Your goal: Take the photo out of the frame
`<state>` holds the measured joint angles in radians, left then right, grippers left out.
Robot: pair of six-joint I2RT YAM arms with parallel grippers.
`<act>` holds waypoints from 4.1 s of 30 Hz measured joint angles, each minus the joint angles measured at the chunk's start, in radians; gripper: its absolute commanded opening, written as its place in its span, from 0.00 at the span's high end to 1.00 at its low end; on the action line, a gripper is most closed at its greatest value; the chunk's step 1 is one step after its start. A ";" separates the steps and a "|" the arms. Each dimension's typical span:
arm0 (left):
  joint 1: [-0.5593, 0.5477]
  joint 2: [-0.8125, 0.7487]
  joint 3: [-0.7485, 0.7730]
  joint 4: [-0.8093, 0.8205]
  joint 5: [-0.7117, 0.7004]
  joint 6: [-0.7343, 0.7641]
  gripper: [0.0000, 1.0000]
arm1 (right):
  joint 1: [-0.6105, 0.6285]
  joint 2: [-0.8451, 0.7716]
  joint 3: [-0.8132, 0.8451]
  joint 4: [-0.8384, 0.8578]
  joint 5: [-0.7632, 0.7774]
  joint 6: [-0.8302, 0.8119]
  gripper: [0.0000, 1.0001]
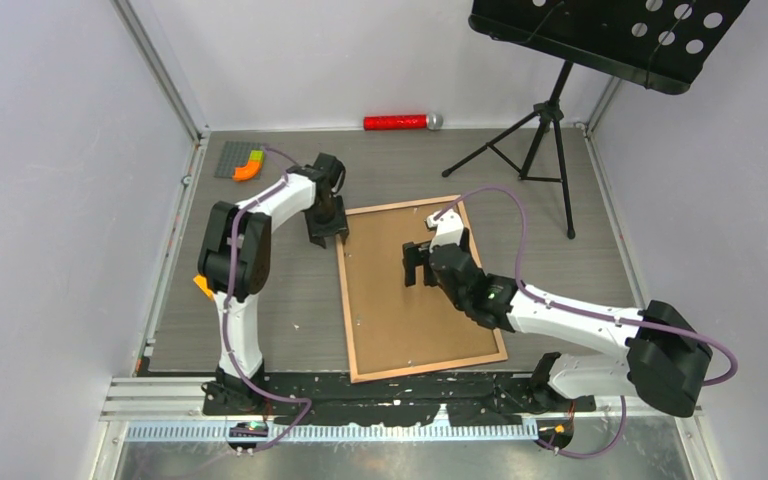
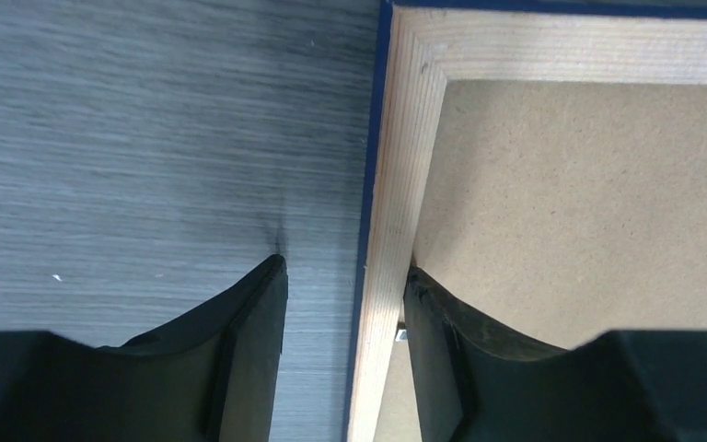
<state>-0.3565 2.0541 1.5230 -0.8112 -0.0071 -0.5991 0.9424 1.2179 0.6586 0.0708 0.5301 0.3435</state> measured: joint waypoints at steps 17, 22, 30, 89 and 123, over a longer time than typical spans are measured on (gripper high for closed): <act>-0.049 -0.341 -0.500 0.316 0.015 -0.238 1.00 | -0.003 0.126 -0.011 0.118 -0.247 -0.299 0.04; -0.046 -0.477 -0.694 0.498 -0.051 -0.352 1.00 | -0.009 0.249 0.072 0.159 -0.477 -0.451 0.04; -0.058 -0.540 -0.734 0.435 -0.048 -0.380 0.59 | -0.024 0.474 0.273 0.169 -0.766 -0.591 0.03; 0.072 -0.643 -0.784 0.248 -0.169 -0.530 1.00 | -0.070 0.398 0.428 -0.243 -0.205 -0.026 0.04; -0.052 -1.090 -0.704 0.024 -0.307 -0.357 0.00 | -0.300 0.077 -0.055 -0.526 -0.082 0.573 0.81</act>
<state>-0.4088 0.9642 0.8192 -0.7868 -0.3138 -0.9558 0.6422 1.2949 0.6033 -0.4557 0.4484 0.9165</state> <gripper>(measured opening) 0.994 0.287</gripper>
